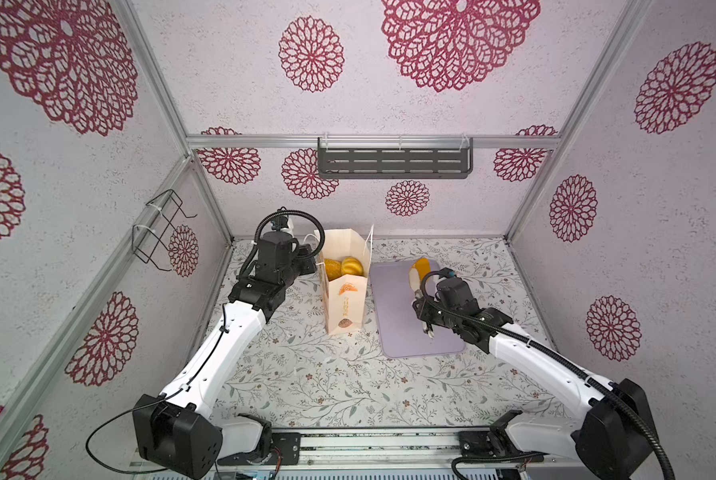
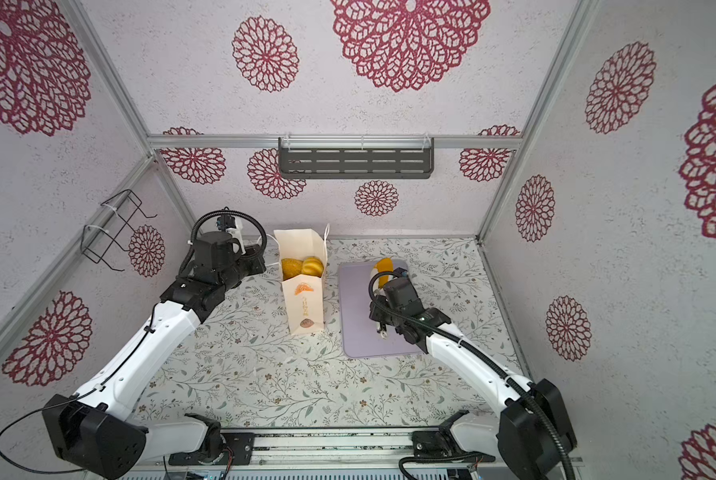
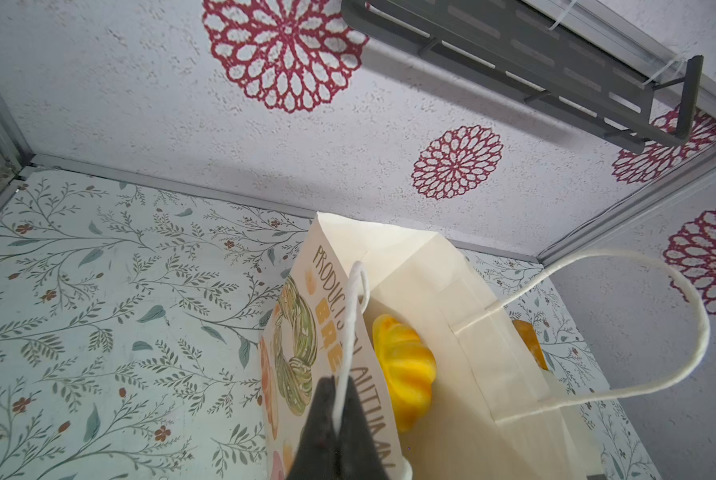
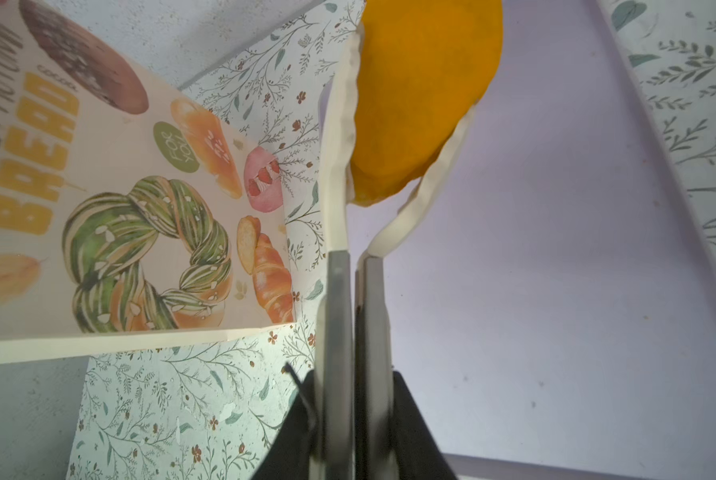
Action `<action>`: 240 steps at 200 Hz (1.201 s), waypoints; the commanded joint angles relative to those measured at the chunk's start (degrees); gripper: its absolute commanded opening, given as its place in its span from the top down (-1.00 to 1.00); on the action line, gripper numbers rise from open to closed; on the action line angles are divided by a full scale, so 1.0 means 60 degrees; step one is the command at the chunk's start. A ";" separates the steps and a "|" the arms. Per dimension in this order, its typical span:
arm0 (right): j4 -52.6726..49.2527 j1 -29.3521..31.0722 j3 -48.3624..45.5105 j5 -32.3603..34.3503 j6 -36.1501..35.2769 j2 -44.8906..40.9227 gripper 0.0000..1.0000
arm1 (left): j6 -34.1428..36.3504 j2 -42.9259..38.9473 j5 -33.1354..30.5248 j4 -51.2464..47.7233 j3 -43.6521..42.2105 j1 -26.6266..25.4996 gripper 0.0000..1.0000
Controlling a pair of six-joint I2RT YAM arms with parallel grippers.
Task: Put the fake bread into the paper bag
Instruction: 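Lift the orange bread with the right tongs and carry it toward the bag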
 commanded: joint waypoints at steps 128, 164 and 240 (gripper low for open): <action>0.0287 0.1259 0.1801 0.1068 -0.0473 -0.0855 0.99 | -0.0003 -0.0237 0.0052 0.0170 -0.0076 -0.0067 1.00; 0.0138 0.1713 0.2189 0.1764 -0.0834 -0.0950 1.00 | -0.0034 -0.0210 0.0074 0.0184 -0.0078 -0.0060 1.00; -0.0053 0.2531 0.3401 0.2372 -0.1659 -0.0642 1.00 | -0.0014 -0.0239 0.0062 0.0162 -0.0078 -0.0062 1.00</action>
